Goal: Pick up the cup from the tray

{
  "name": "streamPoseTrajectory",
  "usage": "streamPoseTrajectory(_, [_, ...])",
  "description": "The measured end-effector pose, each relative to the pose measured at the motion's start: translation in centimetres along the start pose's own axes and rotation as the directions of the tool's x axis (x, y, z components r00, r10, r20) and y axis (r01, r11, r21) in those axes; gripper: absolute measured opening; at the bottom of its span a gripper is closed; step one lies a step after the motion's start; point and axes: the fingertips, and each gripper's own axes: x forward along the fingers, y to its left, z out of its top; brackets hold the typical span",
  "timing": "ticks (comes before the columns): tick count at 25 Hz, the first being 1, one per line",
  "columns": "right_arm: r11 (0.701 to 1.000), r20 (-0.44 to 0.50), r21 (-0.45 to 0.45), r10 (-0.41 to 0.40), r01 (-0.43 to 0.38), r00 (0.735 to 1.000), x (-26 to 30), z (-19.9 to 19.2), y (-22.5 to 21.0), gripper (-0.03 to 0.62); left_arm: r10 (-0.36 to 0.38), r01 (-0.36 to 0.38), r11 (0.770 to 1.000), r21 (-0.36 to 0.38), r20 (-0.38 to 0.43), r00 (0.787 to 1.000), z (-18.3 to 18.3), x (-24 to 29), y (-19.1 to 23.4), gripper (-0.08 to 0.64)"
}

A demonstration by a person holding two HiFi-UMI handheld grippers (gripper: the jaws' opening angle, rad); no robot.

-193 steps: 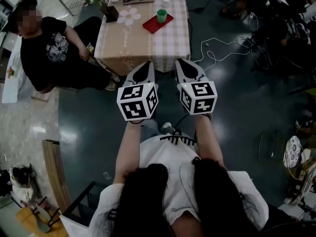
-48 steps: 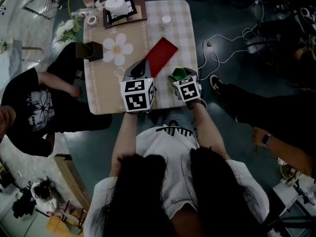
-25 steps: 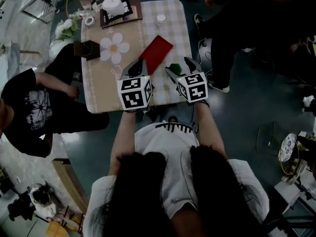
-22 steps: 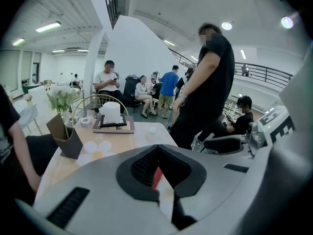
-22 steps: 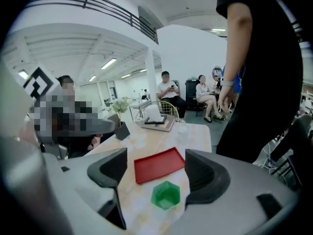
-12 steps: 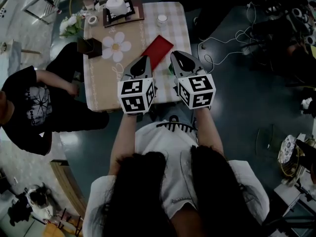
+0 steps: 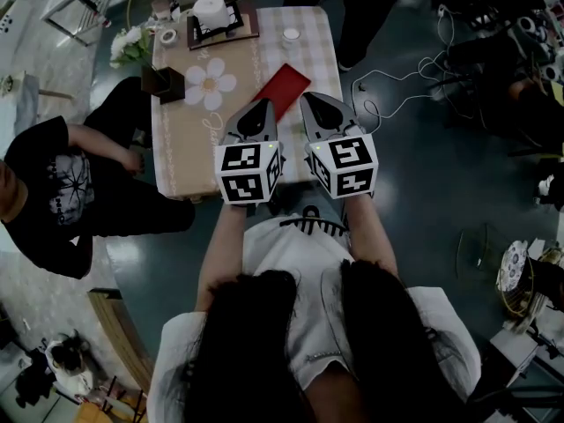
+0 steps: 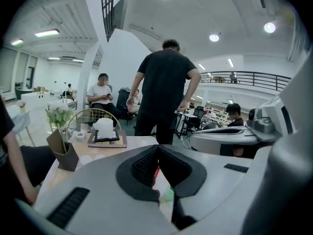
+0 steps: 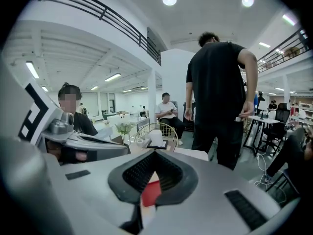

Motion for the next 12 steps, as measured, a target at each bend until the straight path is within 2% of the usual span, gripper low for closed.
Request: streamPoseTrajectory(12, [0.999,-0.020,-0.030,-0.030,0.030,0.999,-0.25,0.10,0.93,0.009,-0.003,0.002,1.000,0.011,0.013,1.000,0.03,-0.88,0.62,0.008])
